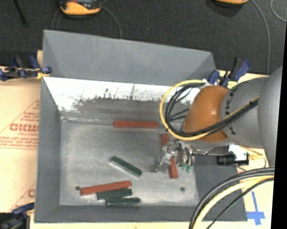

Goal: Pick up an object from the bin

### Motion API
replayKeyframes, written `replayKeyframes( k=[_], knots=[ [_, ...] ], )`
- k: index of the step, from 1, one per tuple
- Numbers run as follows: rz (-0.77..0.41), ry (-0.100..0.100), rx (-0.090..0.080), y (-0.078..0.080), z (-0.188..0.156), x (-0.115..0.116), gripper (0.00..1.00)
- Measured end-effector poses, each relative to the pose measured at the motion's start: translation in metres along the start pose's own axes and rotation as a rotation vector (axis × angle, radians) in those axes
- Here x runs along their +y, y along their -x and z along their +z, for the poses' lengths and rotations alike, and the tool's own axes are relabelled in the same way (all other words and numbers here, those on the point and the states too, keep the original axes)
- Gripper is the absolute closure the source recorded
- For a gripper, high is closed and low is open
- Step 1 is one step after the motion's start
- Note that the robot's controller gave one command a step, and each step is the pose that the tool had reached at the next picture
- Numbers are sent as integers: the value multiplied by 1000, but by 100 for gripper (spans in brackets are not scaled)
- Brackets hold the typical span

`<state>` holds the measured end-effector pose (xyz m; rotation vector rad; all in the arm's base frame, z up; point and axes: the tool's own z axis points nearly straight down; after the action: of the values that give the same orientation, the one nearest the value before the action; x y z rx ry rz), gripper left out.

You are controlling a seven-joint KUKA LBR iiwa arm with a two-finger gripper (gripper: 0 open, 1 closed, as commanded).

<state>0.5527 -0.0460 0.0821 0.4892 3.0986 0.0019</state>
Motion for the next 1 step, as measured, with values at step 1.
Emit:
replayKeyframes(
  k=[1],
  knots=[
    [-2,-3,0,0,0,-2,0]
  ],
)
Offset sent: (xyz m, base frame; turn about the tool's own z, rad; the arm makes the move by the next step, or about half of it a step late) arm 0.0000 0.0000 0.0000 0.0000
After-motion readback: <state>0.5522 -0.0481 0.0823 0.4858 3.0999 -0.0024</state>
